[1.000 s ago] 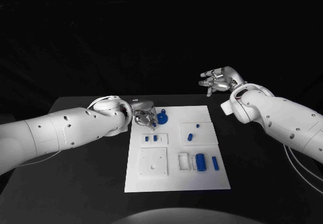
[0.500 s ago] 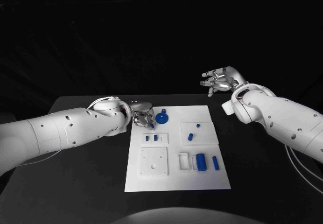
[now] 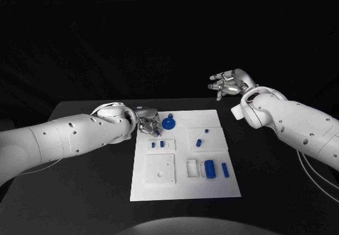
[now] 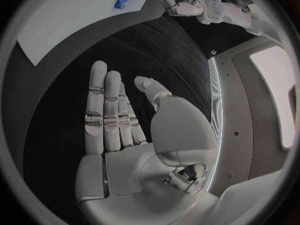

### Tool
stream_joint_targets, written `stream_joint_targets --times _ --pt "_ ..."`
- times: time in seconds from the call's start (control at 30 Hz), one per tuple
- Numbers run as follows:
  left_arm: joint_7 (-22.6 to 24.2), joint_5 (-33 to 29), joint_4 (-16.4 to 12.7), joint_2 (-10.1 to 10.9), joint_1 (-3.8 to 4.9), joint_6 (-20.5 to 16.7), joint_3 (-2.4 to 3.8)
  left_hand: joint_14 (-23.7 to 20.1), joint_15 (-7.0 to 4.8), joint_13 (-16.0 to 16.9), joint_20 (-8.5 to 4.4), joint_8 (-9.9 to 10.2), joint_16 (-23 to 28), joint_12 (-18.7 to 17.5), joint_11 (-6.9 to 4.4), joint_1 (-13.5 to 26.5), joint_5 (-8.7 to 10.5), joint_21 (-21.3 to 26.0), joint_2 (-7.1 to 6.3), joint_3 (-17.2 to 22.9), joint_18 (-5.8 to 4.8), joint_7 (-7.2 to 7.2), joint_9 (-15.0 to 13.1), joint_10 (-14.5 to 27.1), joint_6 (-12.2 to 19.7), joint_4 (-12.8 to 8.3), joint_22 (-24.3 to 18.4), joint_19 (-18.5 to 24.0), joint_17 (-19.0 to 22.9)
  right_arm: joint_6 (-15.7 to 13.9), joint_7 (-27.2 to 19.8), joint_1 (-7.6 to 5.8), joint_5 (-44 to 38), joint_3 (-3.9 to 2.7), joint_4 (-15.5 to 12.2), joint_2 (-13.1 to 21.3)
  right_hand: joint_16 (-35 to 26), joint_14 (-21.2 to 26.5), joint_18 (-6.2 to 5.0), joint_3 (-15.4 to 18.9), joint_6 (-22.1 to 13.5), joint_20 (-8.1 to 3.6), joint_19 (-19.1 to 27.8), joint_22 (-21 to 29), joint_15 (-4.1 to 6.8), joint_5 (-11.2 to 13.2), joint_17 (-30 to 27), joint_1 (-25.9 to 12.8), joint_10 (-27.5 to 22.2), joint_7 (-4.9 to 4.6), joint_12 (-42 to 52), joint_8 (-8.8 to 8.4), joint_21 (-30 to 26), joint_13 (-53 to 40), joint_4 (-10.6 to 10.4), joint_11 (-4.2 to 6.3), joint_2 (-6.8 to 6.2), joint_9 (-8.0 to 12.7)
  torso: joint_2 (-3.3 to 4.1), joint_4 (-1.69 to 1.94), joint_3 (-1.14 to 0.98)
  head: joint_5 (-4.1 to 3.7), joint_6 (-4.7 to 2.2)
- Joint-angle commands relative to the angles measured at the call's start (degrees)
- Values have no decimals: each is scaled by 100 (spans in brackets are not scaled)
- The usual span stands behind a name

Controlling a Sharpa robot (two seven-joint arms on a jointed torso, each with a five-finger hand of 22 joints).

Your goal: Assemble the parts on the task board

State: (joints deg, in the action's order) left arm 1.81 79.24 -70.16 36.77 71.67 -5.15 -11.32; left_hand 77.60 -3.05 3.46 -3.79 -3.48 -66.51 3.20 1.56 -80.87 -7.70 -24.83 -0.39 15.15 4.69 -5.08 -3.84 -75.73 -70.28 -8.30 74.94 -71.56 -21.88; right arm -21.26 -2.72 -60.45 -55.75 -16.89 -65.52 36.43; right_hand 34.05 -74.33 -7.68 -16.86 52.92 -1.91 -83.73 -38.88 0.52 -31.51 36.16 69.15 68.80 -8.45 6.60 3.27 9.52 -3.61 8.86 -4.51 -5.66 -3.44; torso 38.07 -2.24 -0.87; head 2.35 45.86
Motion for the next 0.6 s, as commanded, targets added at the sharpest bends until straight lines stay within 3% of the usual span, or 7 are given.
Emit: stream_joint_targets --times 0.03,0.6 --pt "53 50 15 -27 -10 88 -5 27 9 2 -19 -20 17 21 7 -26 -27 2 9 -2 87 11 -9 3 -33 35 112 -12 -5 50 -68 1 -134 -3 -14 -10 32 41 -85 -33 -2 12 -168 3 1 -19 -5 -61 -8 -23 -24 17 -39 7 -6 -9 -13 -6 -3 0 -3 4 2" --pt "80 -9 94 -103 -72 62 -15 22 13 1 -12 -18 25 20 14 -30 -19 -1 8 1 94 8 -8 21 -13 54 109 -8 -12 46 -66 1 -160 -3 -16 -24 41 44 -86 -43 10 13 -165 -2 0 -20 -18 -68 -13 -22 -26 18 -39 7 4 -10 -14 -7 0 4 1 6 -2"
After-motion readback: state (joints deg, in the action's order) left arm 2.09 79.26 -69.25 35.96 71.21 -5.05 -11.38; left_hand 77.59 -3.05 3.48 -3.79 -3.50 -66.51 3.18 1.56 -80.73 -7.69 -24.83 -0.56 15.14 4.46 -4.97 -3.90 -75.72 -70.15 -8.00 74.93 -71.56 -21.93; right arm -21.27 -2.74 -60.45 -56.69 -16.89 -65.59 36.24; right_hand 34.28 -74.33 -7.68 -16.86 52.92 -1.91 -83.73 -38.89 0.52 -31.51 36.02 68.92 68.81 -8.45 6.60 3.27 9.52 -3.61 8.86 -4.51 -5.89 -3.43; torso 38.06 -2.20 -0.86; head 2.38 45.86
